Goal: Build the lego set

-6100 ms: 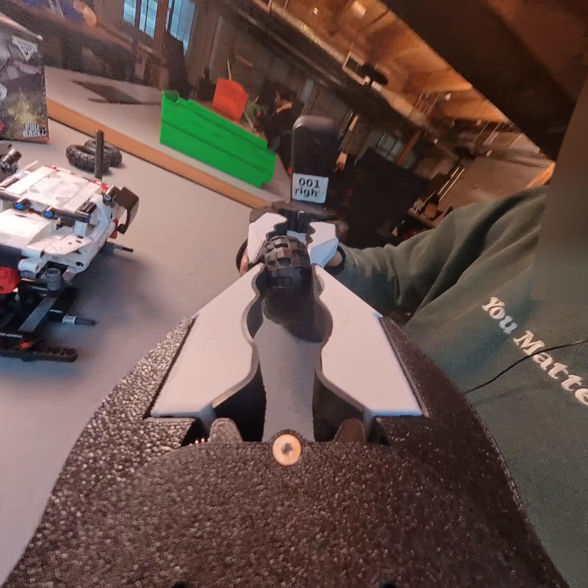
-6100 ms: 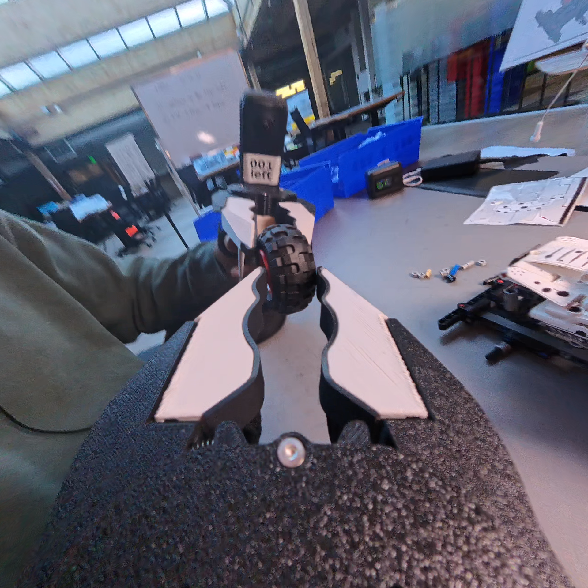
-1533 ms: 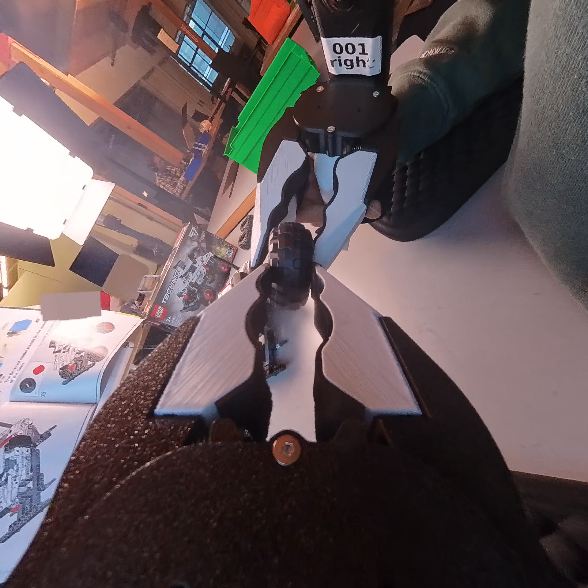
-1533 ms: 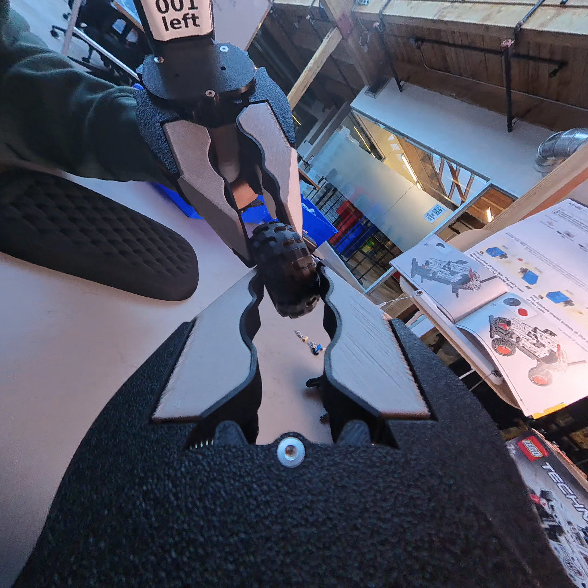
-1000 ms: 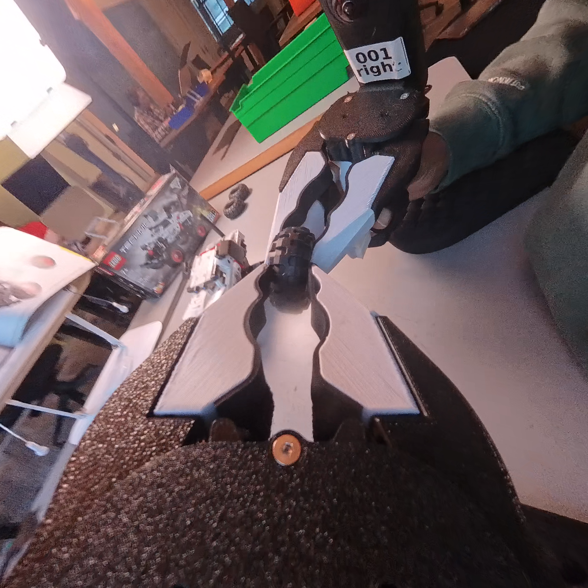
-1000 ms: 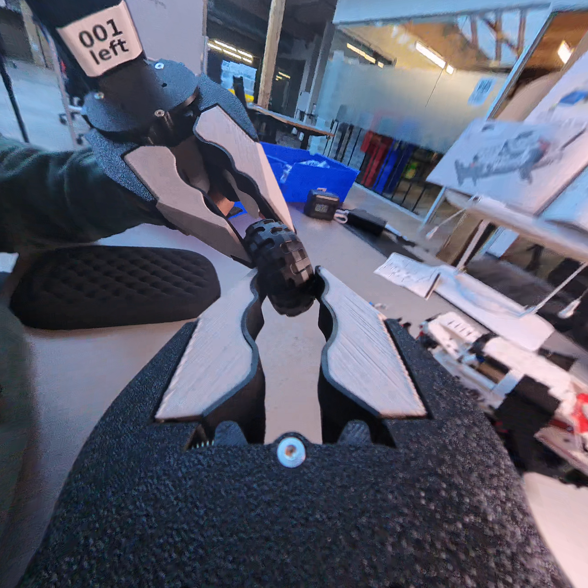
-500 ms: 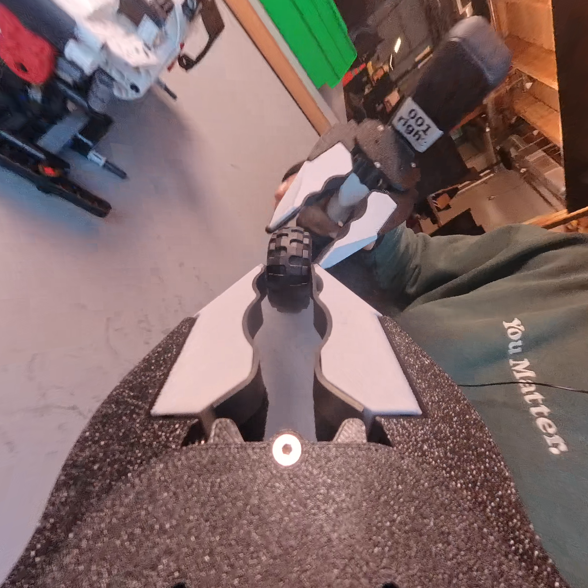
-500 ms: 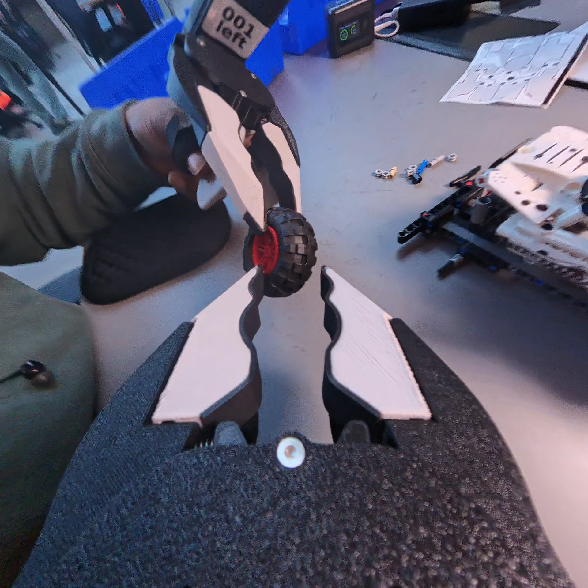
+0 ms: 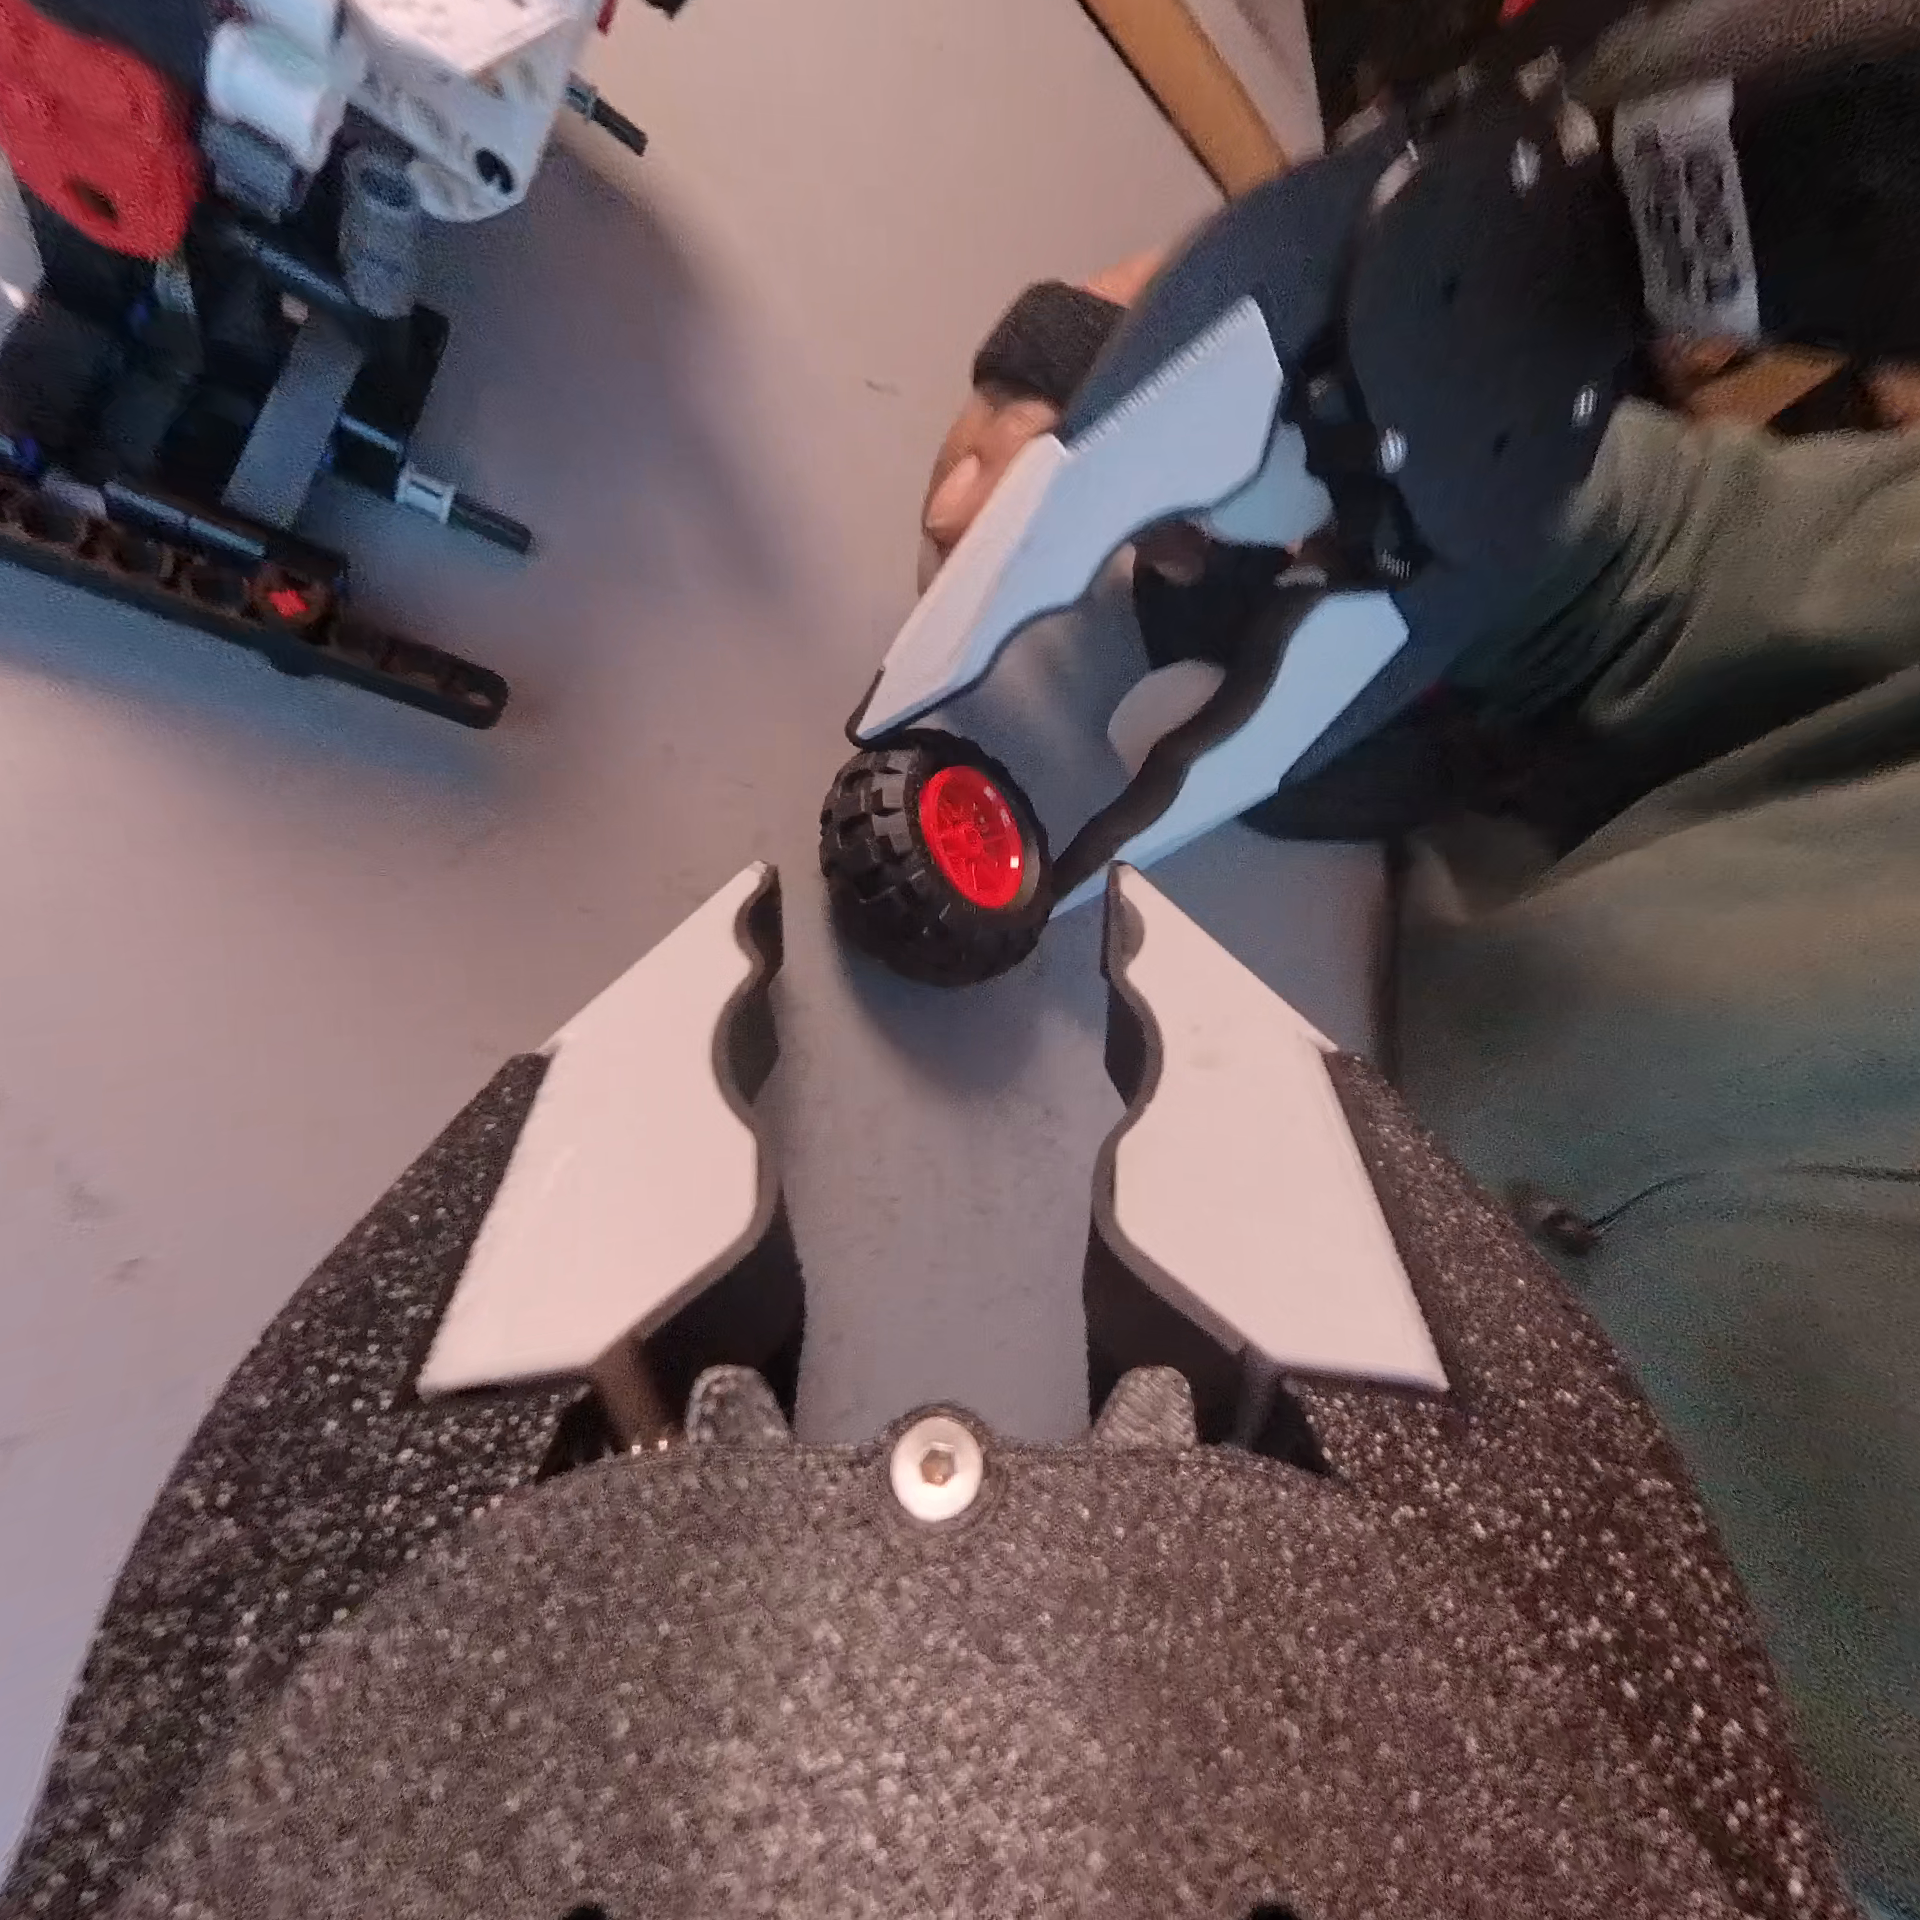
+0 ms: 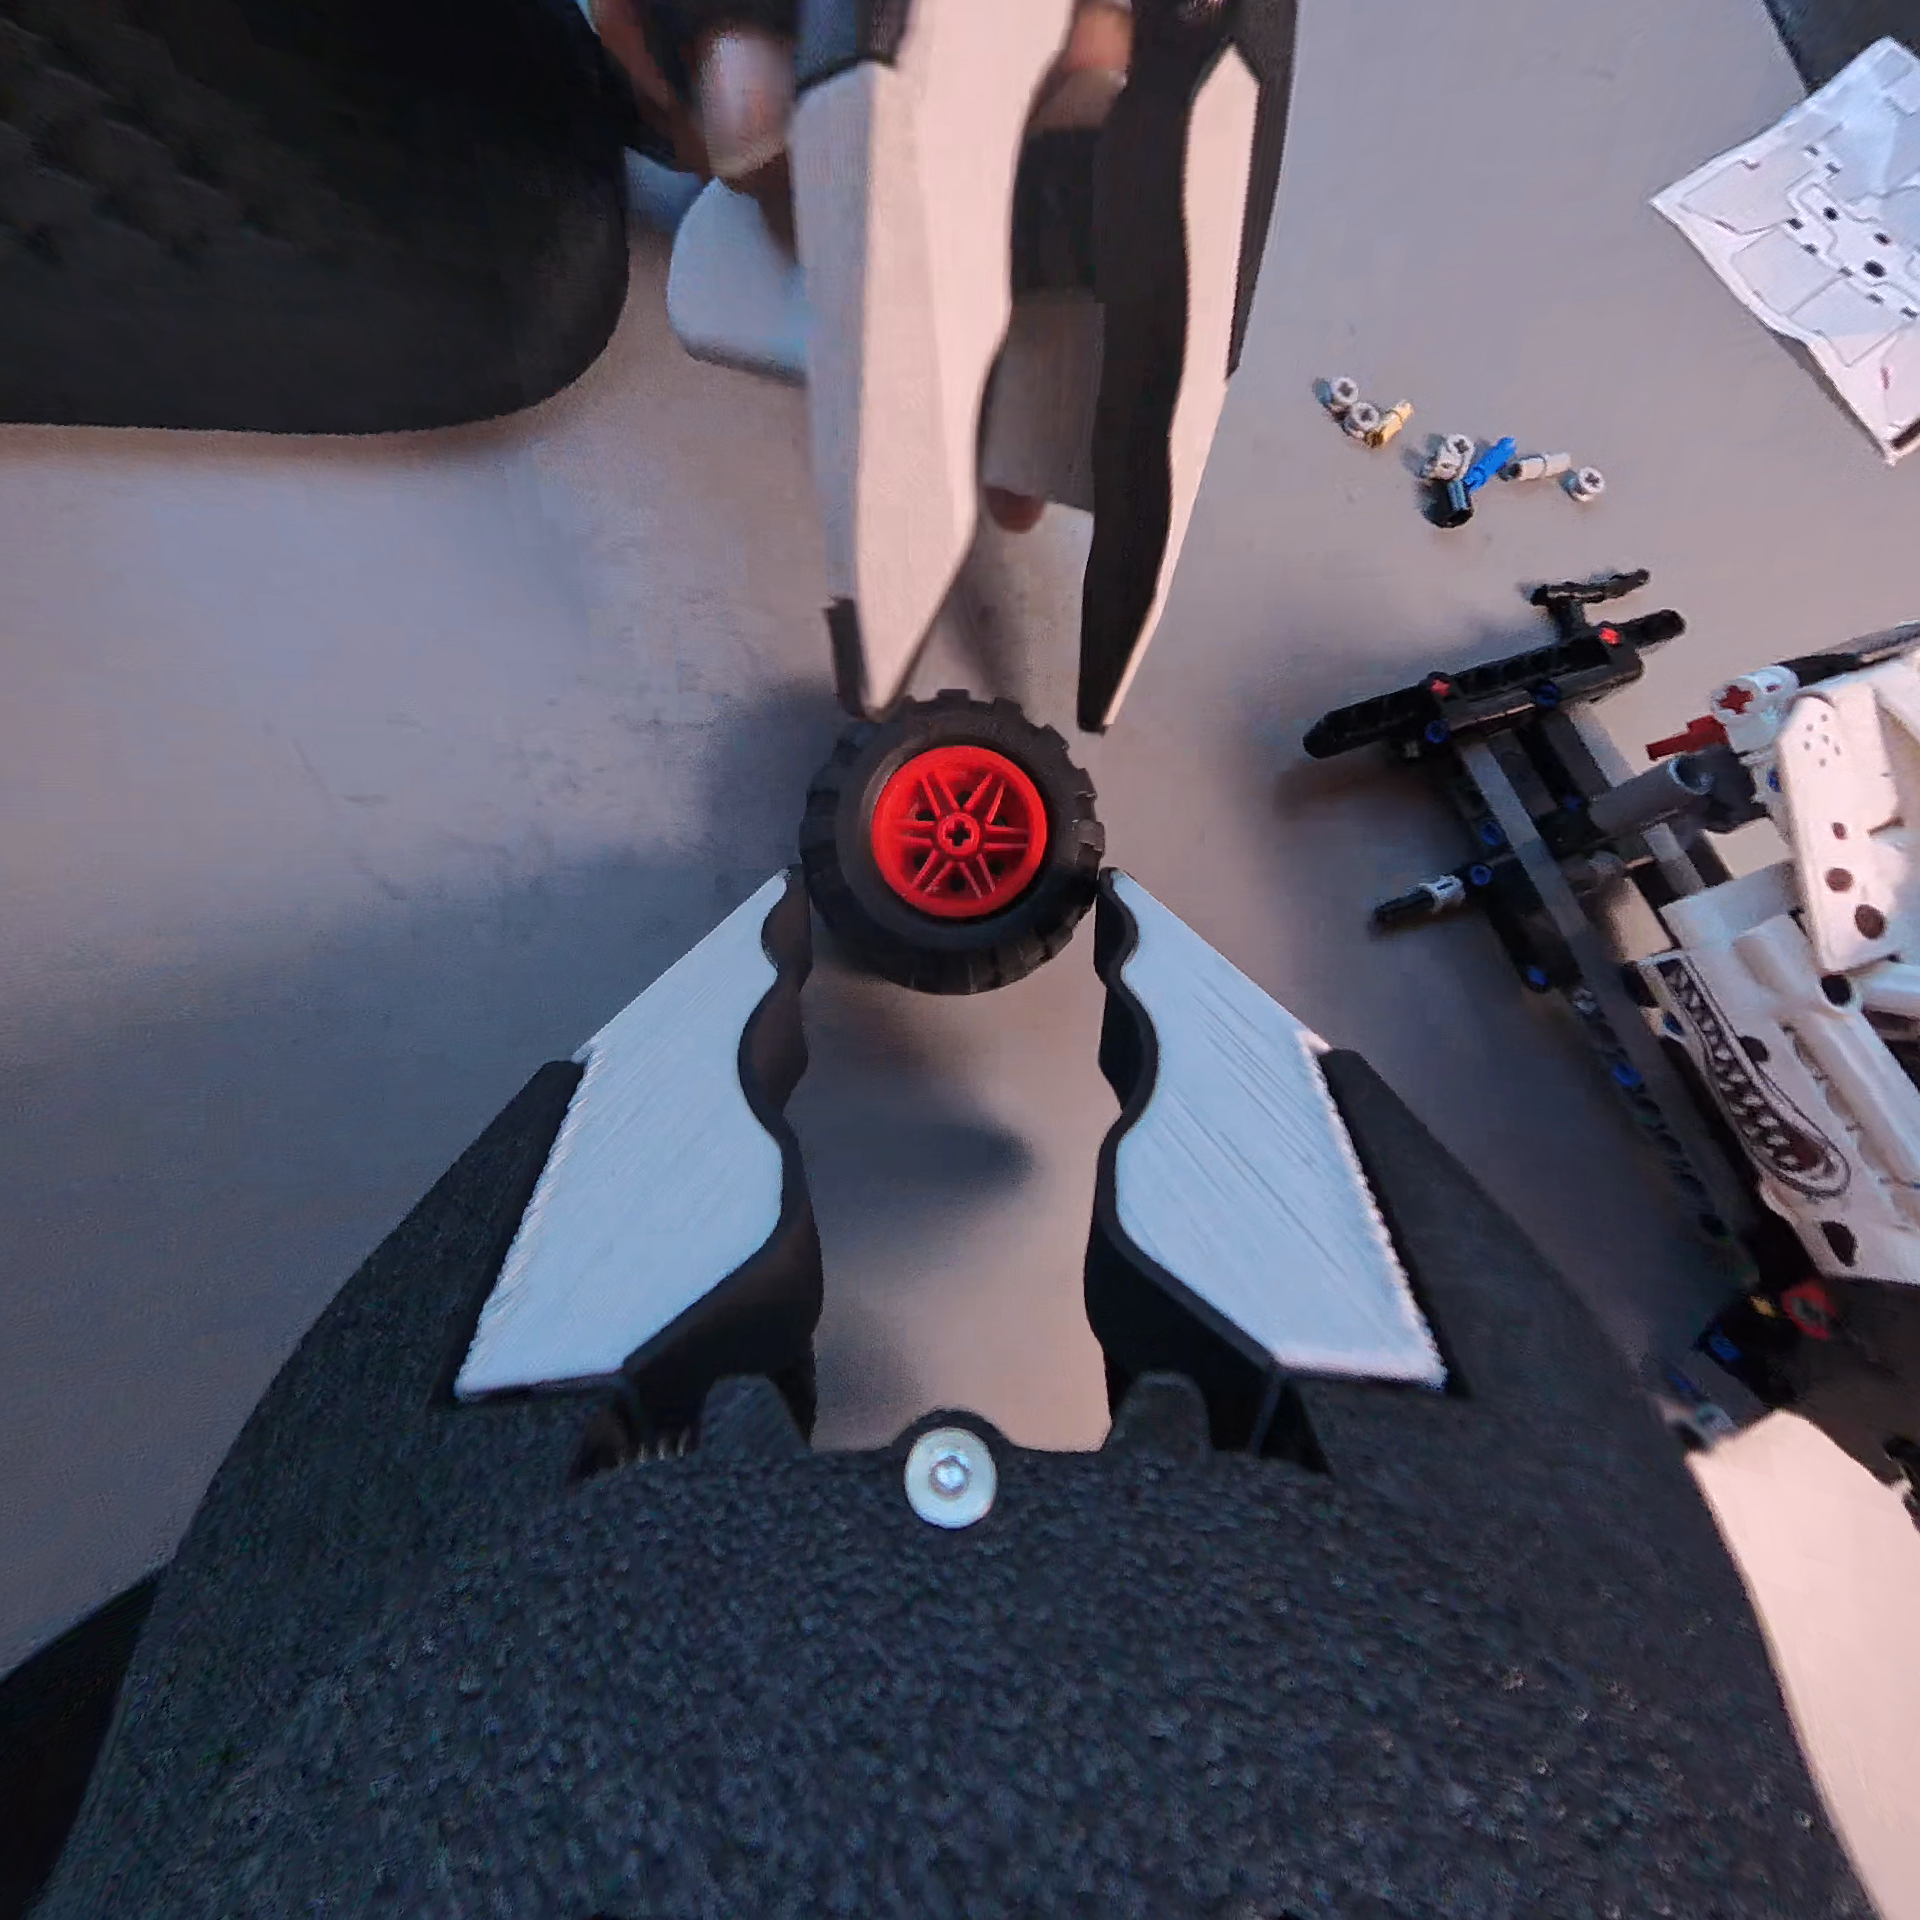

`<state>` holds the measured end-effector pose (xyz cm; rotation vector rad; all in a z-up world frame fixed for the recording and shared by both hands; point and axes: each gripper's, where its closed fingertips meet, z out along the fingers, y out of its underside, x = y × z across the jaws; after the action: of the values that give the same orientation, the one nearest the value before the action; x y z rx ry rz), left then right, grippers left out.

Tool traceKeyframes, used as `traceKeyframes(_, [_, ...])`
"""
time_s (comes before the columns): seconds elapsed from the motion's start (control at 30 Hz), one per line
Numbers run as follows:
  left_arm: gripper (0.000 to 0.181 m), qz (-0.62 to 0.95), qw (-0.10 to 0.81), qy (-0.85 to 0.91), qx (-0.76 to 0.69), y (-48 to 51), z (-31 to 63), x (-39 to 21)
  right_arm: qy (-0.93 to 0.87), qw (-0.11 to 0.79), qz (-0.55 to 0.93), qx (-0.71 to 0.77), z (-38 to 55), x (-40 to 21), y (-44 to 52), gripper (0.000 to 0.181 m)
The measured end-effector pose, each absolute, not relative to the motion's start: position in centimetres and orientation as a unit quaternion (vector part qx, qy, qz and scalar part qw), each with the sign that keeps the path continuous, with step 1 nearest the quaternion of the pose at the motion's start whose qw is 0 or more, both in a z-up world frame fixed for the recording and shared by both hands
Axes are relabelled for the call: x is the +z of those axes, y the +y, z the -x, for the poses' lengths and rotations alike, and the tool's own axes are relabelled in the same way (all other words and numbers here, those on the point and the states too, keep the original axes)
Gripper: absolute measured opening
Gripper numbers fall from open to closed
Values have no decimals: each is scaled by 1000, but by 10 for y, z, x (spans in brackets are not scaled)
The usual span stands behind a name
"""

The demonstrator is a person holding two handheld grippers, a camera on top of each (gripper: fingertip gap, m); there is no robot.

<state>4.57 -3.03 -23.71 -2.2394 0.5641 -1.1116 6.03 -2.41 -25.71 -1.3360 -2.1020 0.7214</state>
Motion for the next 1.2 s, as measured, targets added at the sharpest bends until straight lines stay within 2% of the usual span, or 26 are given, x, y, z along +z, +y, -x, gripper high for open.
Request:
traceKeyframes(0.1, [83, 835, 318, 322, -312, -40, -44, -247, -787, 245, 484, 295, -59, -258, -24, 54])
traceKeyframes(0.23, [90, 828, 324, 390, -239, -37, -50, -263, -796, 287, 448, 288, -56, -244, -22, 59])
traceKeyframes(0.33, [89, 825, 320, 410, -223, -31, -50, -269, -819, 309, 405, 265, -62, -231, -36, 55])
traceKeyframes(0.5, [78, 814, 324, 433, -209, -26, -56, -270, -852, 320, 376, 174, -62, -250, -40, 57])
traceKeyframes(0.6, [59, 806, 332, 444, -205, -27, -61, -270, -862, 309, 375, 144, -62, -259, -38, 53])
traceKeyframes(0.83, [55, 799, 357, 452, -172, -25, -62, -269, -873, 263, 395, 112, -61, -261, -38, 52])
traceKeyframes(1.2, [54, 788, 379, 459, -157, -23, -64, -264, -874, 166, 429, 159, -59, -259, -40, 50])
